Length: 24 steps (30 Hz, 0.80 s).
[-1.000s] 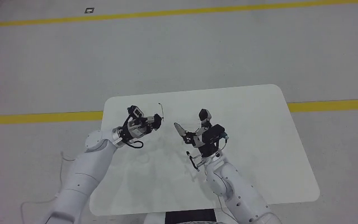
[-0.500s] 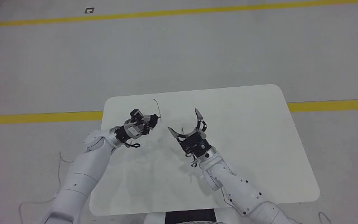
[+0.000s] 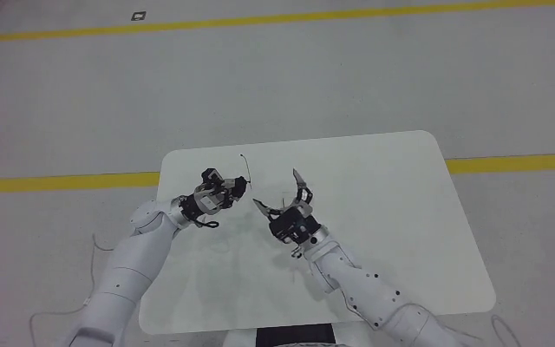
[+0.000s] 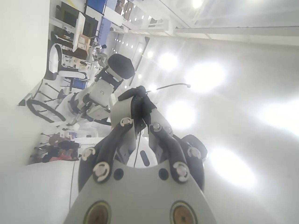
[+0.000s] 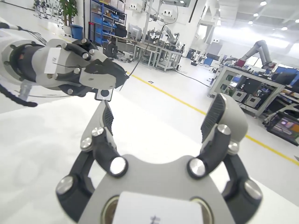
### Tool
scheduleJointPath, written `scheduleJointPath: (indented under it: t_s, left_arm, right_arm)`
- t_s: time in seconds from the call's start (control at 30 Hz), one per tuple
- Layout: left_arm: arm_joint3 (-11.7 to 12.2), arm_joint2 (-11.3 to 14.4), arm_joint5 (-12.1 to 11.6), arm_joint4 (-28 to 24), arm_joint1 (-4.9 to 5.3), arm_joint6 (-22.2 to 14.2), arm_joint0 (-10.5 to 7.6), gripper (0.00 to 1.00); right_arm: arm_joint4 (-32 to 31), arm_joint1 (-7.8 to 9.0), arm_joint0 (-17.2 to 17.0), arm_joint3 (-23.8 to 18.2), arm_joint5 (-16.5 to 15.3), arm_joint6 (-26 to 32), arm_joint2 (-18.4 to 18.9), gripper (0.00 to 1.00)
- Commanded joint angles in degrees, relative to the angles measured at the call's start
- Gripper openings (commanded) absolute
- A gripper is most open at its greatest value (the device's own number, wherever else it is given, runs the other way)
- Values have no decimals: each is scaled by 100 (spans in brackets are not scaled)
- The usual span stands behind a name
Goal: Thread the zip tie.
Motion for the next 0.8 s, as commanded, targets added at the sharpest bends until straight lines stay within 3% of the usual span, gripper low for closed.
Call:
scheduleJointPath:
  t_s: [0.0,0.03,0.1,0.13,0.37,0.77]
  left_arm:
    - [0,0,0,0,0,0,0,0]
    - [0,0,0,0,0,0,0,0]
    - [0,0,0,0,0,0,0,0]
    - [0,0,0,0,0,0,0,0]
    - [0,0,0,0,0,0,0,0]
    - [0,0,0,0,0,0,0,0]
  right_arm:
    - [0,17,103,22,78,44,-154,100]
    - [0,22,133,22,78,62,-195,93]
    - [0,31,183,30,78,93,-265,59]
    - [0,35,206,32,78,105,-298,49]
    - [0,30,259,55,78,168,-413,41]
    - [0,-54,328,124,-97,298,-500,37]
